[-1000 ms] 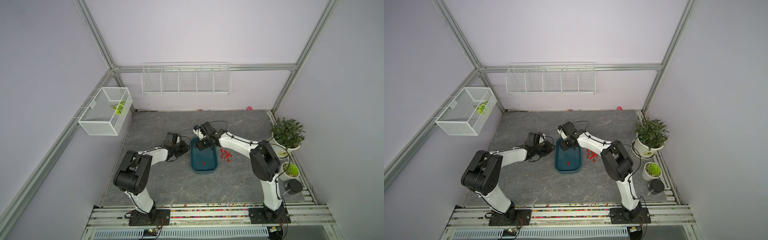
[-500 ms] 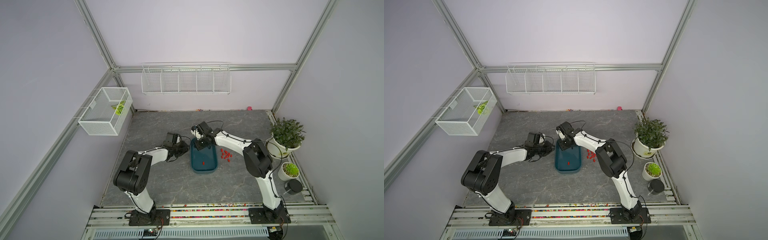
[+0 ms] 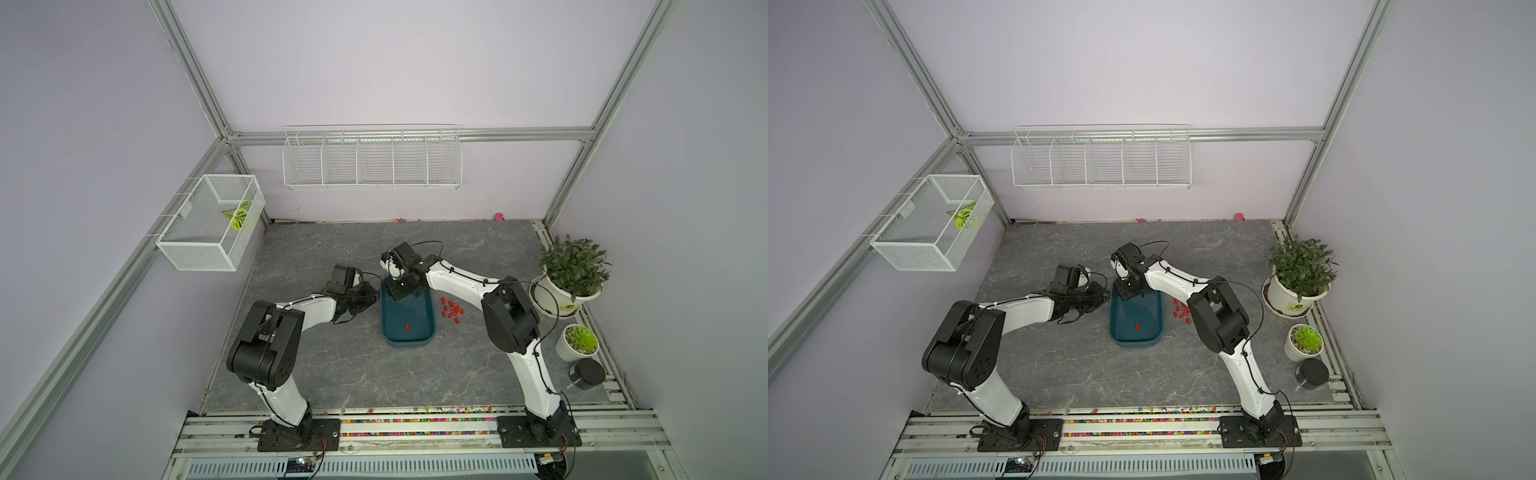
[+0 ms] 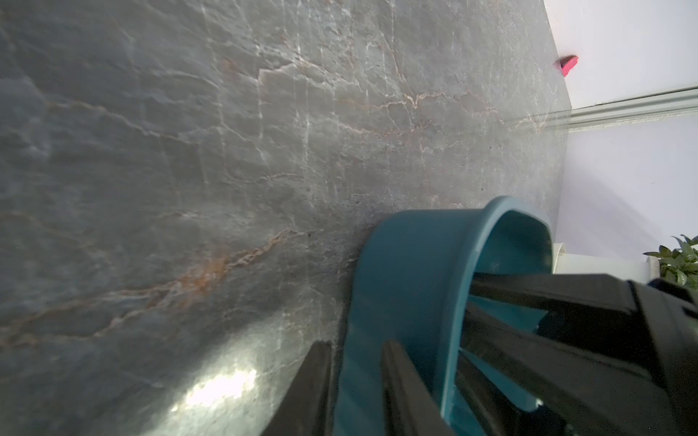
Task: Take the screw protection sleeves out of the storage box
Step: Pick up the screw protection sleeve from the storage box.
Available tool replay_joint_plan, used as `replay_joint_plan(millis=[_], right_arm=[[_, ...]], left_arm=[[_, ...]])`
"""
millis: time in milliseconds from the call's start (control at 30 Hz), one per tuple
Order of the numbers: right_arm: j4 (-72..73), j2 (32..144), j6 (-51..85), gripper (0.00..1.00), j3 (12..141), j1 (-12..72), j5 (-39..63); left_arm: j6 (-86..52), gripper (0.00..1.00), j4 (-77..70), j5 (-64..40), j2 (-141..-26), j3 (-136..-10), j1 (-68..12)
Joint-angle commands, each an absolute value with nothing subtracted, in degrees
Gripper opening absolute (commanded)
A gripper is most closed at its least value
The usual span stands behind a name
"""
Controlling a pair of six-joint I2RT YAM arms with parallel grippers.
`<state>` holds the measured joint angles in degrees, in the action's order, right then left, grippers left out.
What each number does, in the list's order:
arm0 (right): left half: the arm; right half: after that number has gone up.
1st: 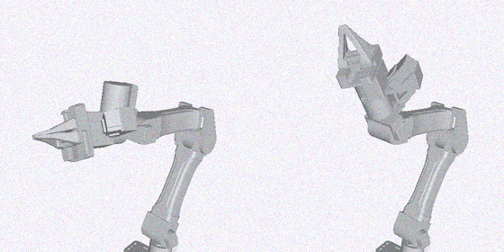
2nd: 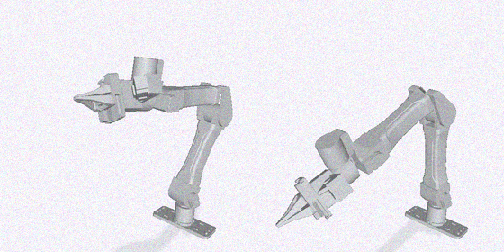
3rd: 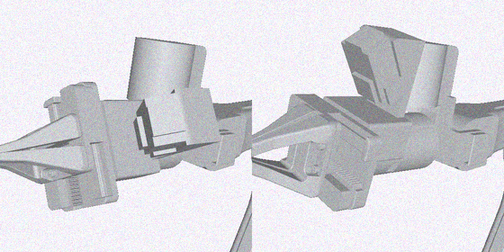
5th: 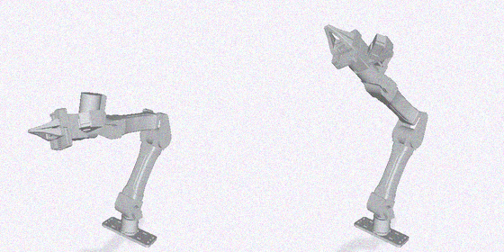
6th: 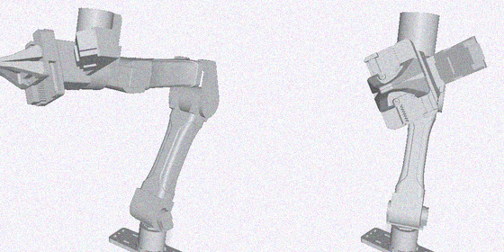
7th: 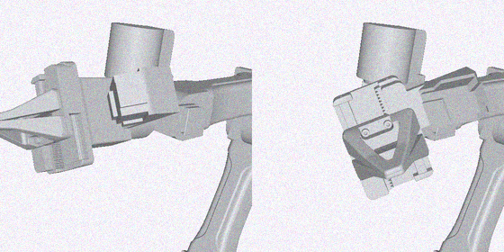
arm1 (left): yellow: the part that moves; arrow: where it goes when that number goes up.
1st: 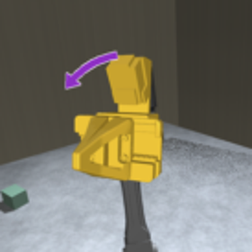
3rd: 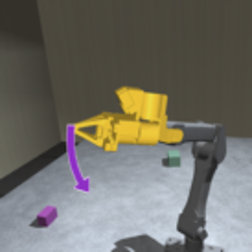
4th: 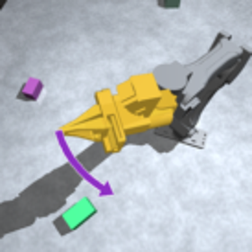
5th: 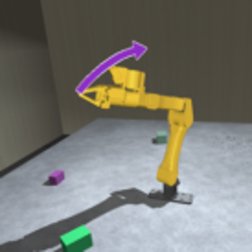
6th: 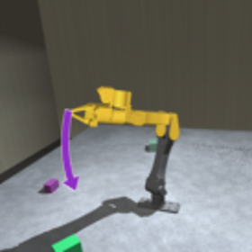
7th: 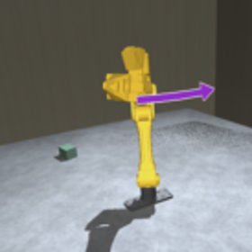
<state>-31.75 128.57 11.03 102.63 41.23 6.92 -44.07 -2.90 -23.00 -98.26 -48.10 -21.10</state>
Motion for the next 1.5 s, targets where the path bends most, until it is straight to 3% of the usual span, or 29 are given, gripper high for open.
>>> replay_joint_plan(millis=[0, 1467], right_arm=[[-33.2, 130.4, 10.1, 0.27, 104.2, 41.9, 5.9], [-34.7, 132.9, 9.8, 0.28, 106.9, 42.4, 4.7]], left_arm=[[-43.4, 0.30, -2.6, -23.3, -98.1, -48.3, -20.9], [-43.4, 0.30, -2.9, -23.4, -97.7, -47.9, -20.9]])
